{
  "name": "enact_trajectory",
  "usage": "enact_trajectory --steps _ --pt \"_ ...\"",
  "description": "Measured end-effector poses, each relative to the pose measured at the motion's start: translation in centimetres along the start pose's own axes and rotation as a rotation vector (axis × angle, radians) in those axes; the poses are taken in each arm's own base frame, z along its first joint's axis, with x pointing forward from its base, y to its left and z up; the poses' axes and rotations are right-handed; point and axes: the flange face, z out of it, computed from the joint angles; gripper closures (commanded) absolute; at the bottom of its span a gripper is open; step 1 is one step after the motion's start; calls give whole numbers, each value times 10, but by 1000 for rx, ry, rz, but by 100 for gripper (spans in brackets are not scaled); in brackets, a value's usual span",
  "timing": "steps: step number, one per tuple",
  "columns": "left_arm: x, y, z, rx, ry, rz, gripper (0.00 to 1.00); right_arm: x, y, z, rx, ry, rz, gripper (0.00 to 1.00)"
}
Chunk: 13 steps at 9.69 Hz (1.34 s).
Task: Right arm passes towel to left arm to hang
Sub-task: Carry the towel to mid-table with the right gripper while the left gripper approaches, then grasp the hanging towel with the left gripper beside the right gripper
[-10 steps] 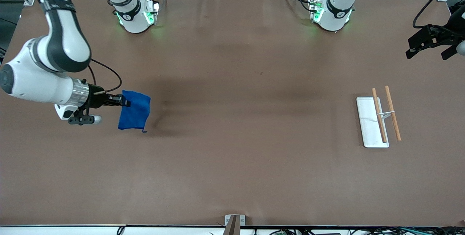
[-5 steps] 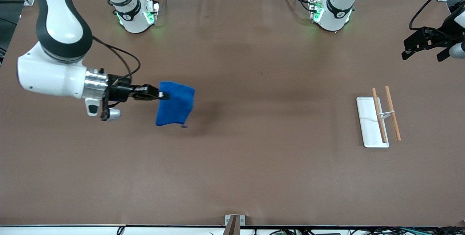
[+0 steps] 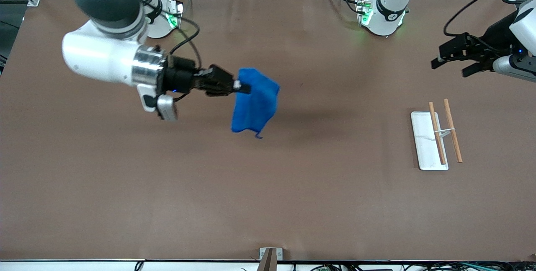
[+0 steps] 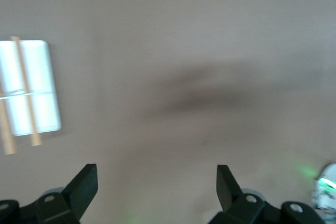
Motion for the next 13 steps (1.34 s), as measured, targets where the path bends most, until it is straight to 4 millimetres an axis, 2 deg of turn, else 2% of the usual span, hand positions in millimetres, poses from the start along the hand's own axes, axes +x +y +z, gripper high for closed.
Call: enact_trajectory --steps 3,5,6,8,9,11,13 --pt "-6 8 12 -304 -99 -27 0 -37 -1 66 49 2 13 100" --pt "-3 1 25 -516 -183 -28 0 -58 2 91 142 -13 -9 100" --pt "8 1 44 -618 -221 -27 0 -67 6 103 187 -15 -31 100" --pt "30 4 86 -781 -293 -37 3 -76 13 116 215 -18 -51 100" --pt "35 4 104 -846 -309 -31 4 -77 13 117 214 -20 -51 100" --pt "33 4 137 -946 -328 -26 4 -77 13 117 212 -14 -51 100" --pt "35 12 165 -993 -314 -58 5 -77 13 117 210 -7 -51 100"
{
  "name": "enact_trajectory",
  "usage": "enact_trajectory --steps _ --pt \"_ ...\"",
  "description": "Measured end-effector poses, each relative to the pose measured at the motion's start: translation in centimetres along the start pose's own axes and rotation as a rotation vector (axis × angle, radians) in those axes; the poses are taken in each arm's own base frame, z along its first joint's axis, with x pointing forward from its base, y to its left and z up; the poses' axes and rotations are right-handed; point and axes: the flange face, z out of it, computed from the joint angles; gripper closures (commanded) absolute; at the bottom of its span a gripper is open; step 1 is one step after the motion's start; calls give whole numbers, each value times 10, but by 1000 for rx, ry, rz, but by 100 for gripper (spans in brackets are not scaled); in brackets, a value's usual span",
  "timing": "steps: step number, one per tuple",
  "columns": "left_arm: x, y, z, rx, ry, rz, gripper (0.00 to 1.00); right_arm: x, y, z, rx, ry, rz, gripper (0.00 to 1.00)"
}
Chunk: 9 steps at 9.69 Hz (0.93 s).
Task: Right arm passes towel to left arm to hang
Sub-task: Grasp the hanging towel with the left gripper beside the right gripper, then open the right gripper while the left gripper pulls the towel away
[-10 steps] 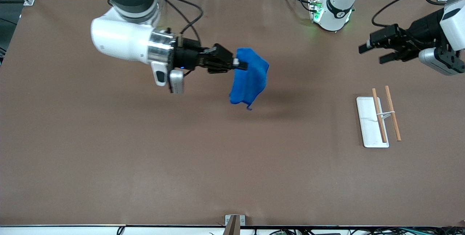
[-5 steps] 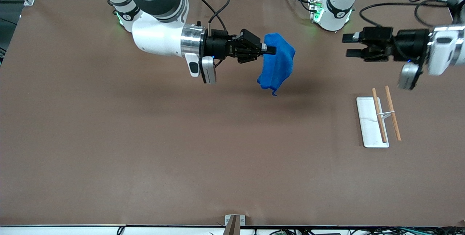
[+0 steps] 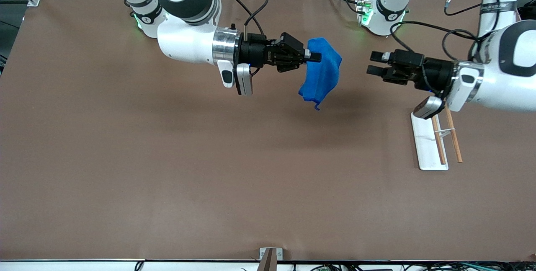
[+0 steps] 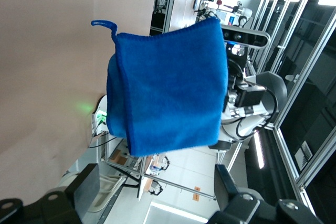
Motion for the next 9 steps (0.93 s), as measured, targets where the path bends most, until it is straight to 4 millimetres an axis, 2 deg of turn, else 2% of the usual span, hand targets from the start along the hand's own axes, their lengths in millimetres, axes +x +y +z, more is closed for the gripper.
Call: enact_trajectory --steps 3,6,7,8,9 --pt "21 -18 42 -47 33 -17 6 1 -2 0 -1 10 -1 100" --pt "35 -14 80 -64 116 -19 6 -1 -2 1 -3 15 0 100" --pt "37 -12 83 -77 131 -20 18 -2 -2 2 -6 18 0 100" --pt "38 -12 81 -83 138 -20 57 -4 -1 3 -8 20 0 100" --pt "38 -12 79 -84 141 -16 84 -4 -1 3 -9 20 0 100"
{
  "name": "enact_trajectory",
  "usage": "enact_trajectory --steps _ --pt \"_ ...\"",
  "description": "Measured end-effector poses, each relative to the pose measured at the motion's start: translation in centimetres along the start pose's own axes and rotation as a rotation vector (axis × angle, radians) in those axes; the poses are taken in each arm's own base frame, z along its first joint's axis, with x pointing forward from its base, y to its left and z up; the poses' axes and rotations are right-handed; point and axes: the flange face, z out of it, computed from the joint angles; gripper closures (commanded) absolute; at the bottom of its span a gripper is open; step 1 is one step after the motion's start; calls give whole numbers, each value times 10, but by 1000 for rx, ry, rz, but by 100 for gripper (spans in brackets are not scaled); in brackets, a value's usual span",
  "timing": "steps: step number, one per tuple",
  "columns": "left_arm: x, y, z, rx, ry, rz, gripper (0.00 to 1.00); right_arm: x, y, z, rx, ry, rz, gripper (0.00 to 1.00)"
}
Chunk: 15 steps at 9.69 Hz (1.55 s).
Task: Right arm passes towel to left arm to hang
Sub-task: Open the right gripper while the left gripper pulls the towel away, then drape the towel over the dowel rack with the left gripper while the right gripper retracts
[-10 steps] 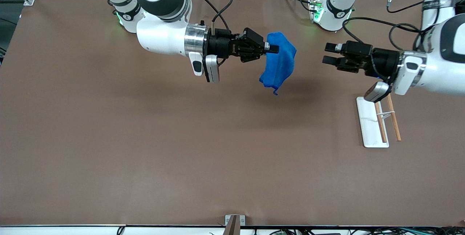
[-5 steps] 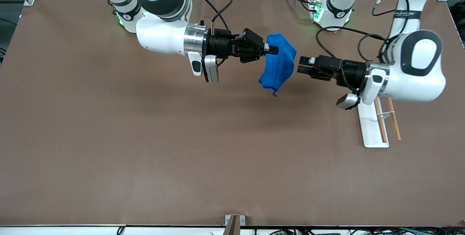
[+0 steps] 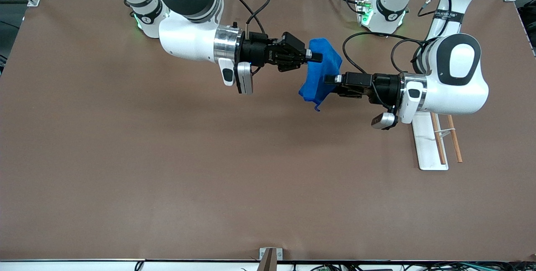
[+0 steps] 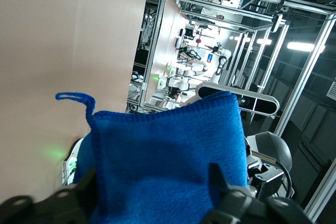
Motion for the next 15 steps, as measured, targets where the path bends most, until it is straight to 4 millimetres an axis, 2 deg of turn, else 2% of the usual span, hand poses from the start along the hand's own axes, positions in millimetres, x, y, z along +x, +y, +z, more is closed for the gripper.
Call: enact_trajectory --steps 1,6,7,8,10,12,13,15 --pt "0 0 -1 -1 2 6 99 0 0 0 1 0 1 100" --pt "3 4 -17 0 28 20 100 0 -2 0 12 6 12 100" --pt "4 5 -23 14 35 27 100 0 -2 0 12 6 13 96" --pt "5 8 -30 42 39 42 100 0 -2 0 13 6 13 1" --pt "7 16 -45 126 50 80 100 2 -1 -1 10 13 14 0" --pt "11 22 -71 226 85 117 100 14 4 -11 -8 42 14 0" --pt "15 22 -87 296 122 132 100 30 14 -26 -50 60 -14 0" --pt "23 18 -123 450 220 161 100 72 43 -71 -161 30 -102 0"
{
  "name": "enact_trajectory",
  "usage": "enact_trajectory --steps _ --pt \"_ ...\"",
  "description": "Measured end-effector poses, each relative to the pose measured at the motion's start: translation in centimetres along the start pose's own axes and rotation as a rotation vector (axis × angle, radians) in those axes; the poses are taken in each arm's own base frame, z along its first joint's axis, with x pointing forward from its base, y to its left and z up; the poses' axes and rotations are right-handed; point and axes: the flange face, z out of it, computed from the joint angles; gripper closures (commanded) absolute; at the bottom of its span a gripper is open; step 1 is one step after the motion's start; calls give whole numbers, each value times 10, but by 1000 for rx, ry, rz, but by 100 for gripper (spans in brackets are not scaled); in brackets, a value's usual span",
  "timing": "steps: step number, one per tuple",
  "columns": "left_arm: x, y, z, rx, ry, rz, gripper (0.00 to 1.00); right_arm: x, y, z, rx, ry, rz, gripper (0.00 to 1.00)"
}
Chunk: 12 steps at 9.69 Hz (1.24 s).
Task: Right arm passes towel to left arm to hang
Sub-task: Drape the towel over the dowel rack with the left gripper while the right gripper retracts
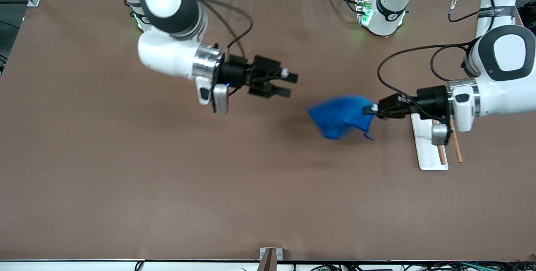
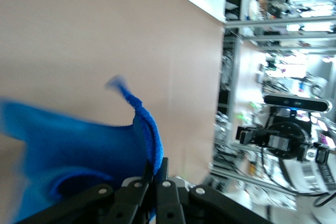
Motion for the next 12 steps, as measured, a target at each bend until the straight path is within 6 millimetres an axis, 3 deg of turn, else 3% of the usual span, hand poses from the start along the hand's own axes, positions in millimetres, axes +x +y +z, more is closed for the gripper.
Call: enact_trajectory --steps 3,5,9,12 --pt "11 -41 -39 372 53 77 100 71 56 -94 -242 -99 -137 0" --pt "16 -80 -78 515 91 58 100 94 80 -142 -456 -161 -188 0" --pt "0 -155 -178 664 186 -118 100 110 67 -233 -1040 -130 -165 0" --pt "-23 -198 -243 689 317 -332 100 121 56 -336 -1285 -61 -100 0"
